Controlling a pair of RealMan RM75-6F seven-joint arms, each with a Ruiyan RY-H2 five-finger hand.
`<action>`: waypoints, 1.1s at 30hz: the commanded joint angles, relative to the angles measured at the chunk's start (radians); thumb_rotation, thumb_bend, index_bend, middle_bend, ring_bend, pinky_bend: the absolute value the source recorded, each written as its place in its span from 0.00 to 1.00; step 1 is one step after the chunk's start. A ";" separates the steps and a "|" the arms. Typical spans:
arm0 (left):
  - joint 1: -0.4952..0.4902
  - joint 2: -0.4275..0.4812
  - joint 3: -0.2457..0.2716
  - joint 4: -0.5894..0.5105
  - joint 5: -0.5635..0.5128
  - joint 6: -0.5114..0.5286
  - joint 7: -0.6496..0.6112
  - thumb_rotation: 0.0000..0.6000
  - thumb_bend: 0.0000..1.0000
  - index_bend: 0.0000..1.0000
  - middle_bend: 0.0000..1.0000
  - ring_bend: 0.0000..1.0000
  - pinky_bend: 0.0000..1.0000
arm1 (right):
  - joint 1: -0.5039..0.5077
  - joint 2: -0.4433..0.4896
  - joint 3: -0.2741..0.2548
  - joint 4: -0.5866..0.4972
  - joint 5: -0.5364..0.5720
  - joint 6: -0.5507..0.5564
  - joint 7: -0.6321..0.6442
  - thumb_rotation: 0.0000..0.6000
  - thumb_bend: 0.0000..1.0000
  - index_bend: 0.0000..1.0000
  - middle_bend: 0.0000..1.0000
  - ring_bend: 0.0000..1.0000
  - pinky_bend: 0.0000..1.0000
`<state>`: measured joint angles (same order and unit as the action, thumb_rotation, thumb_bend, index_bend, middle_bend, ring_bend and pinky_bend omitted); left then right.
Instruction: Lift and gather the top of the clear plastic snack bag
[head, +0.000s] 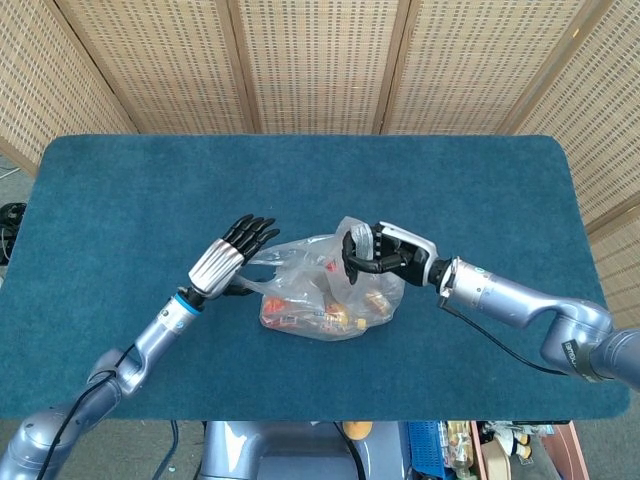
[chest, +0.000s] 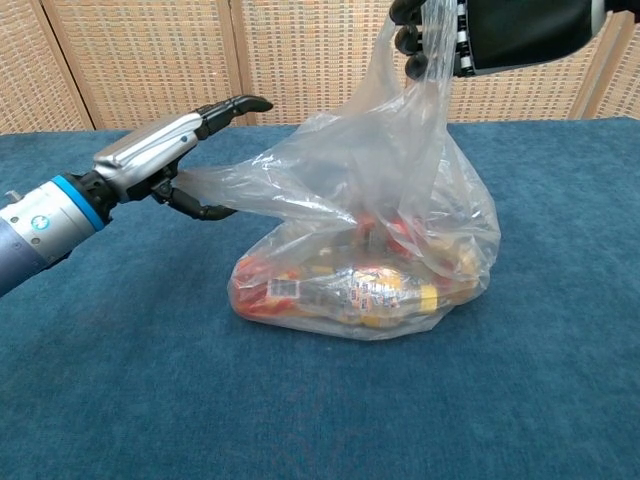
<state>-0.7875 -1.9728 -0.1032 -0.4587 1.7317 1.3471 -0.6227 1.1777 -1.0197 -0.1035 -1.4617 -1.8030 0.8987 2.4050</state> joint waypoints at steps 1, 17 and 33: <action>-0.031 -0.029 -0.010 0.039 -0.017 0.019 -0.008 1.00 0.33 0.02 0.00 0.00 0.00 | 0.005 -0.003 -0.005 0.004 0.002 0.003 0.002 1.00 0.45 0.56 0.65 0.55 0.52; -0.118 -0.078 -0.022 0.130 -0.085 -0.021 0.032 1.00 0.41 0.04 0.00 0.00 0.00 | 0.016 -0.022 -0.032 0.031 0.020 0.020 0.008 1.00 0.45 0.56 0.65 0.55 0.52; -0.183 -0.123 -0.069 0.231 -0.169 -0.027 0.047 1.00 0.43 0.05 0.00 0.00 0.00 | 0.021 -0.018 -0.044 0.028 0.027 0.031 0.003 1.00 0.45 0.57 0.65 0.55 0.52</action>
<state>-0.9658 -2.0937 -0.1691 -0.2323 1.5663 1.3228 -0.5776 1.1987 -1.0374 -0.1480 -1.4334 -1.7759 0.9301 2.4079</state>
